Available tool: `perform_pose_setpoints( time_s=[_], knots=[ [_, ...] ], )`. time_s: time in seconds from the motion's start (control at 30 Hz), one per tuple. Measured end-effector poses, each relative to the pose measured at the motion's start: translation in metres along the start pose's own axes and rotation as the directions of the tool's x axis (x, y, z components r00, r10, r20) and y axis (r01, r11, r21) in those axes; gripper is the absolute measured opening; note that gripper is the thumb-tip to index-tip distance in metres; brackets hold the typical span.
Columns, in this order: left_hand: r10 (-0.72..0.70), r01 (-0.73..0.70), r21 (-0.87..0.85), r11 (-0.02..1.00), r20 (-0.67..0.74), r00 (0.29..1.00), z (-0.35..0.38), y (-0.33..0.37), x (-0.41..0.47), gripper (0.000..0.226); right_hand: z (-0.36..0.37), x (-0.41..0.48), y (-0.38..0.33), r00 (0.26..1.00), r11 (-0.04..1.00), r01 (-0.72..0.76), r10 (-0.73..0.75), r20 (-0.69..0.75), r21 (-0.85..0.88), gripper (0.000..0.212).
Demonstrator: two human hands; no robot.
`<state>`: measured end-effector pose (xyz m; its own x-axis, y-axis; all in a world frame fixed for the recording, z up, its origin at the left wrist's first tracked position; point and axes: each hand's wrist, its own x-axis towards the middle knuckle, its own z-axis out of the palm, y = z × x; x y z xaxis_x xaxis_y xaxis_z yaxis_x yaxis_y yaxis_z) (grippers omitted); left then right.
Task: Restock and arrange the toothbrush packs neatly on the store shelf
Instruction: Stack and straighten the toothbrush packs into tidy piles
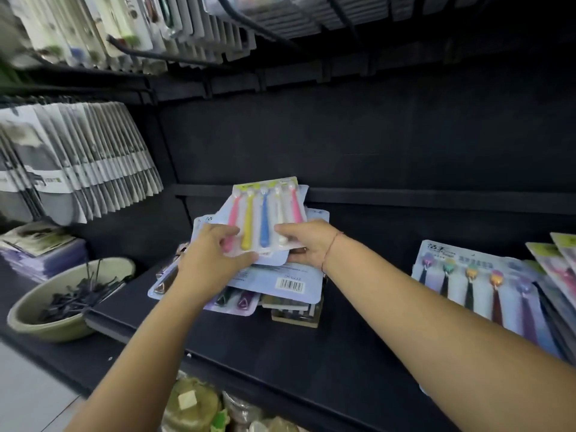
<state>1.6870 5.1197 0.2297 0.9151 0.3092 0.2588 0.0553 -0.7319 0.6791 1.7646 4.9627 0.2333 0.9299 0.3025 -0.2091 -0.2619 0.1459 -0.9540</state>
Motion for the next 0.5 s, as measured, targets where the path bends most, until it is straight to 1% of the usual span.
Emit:
perform_pose_setpoints(
  time_s=[0.03, 0.07, 0.1, 0.13, 0.17, 0.2, 0.3, 0.33, 0.37, 0.4, 0.43, 0.5],
  knots=[
    [-0.008, 0.007, -0.089, 0.996, -0.014, 1.000, -0.001, -0.002, -0.004, 0.056, -0.002, 0.000, 0.003, 1.000, 0.999, 0.014, -0.014, -0.024, 0.029, 0.020],
    [-0.030, 0.028, -0.151, 0.988, -0.015, 0.999, -0.004, -0.004, -0.007, 0.059, -0.006, -0.003, 0.005, 0.998, 0.997, 0.040, -0.037, -0.047, 0.067, 0.025],
    [-0.025, 0.018, -0.201, 0.979, -0.035, 0.999, -0.005, -0.005, -0.009, 0.067, -0.010, -0.008, 0.006, 0.995, 0.993, 0.076, -0.070, -0.068, 0.094, 0.029],
    [-0.035, 0.025, -0.208, 0.978, -0.049, 0.998, -0.006, -0.003, -0.013, 0.075, -0.017, -0.017, 0.008, 0.991, 0.988, 0.116, -0.108, -0.081, 0.098, 0.030],
    [-0.038, 0.022, -0.219, 0.975, -0.068, 0.997, -0.006, 0.000, -0.015, 0.075, -0.025, -0.028, 0.009, 0.986, 0.984, 0.152, -0.145, -0.086, 0.088, 0.030],
    [-0.037, 0.017, -0.239, 0.971, -0.078, 0.996, -0.004, 0.008, -0.021, 0.067, -0.033, -0.041, 0.010, 0.981, 0.980, 0.183, -0.176, -0.086, 0.075, 0.029],
    [0.058, -0.075, -0.318, 0.945, -0.065, 0.996, 0.014, 0.041, -0.038, 0.033, -0.068, -0.083, 0.015, 0.966, 0.966, 0.245, -0.235, -0.109, 0.084, 0.027],
    [0.071, -0.083, -0.356, 0.931, -0.046, 0.996, 0.022, 0.056, -0.045, 0.029, -0.081, -0.097, 0.016, 0.957, 0.959, 0.269, -0.255, -0.138, 0.093, 0.026],
    [0.071, -0.074, -0.407, 0.910, -0.023, 0.997, 0.029, 0.070, -0.052, 0.034, -0.096, -0.110, 0.017, 0.945, 0.951, 0.293, -0.274, -0.176, 0.094, 0.026],
    [0.050, -0.039, -0.459, 0.888, 0.011, 0.999, 0.037, 0.082, -0.056, 0.044, -0.111, -0.125, 0.016, 0.931, 0.945, 0.317, -0.293, -0.218, 0.083, 0.026],
    [0.022, 0.018, -0.503, 0.864, 0.072, 0.997, 0.044, 0.092, -0.060, 0.053, -0.127, -0.139, 0.015, 0.914, 0.939, 0.339, -0.313, -0.256, 0.063, 0.027],
    [-0.037, 0.179, -0.553, 0.814, 0.257, 0.966, 0.059, 0.109, -0.065, 0.058, -0.158, -0.167, 0.012, 0.887, 0.931, 0.365, -0.344, -0.307, 0.012, 0.027]
  ],
)
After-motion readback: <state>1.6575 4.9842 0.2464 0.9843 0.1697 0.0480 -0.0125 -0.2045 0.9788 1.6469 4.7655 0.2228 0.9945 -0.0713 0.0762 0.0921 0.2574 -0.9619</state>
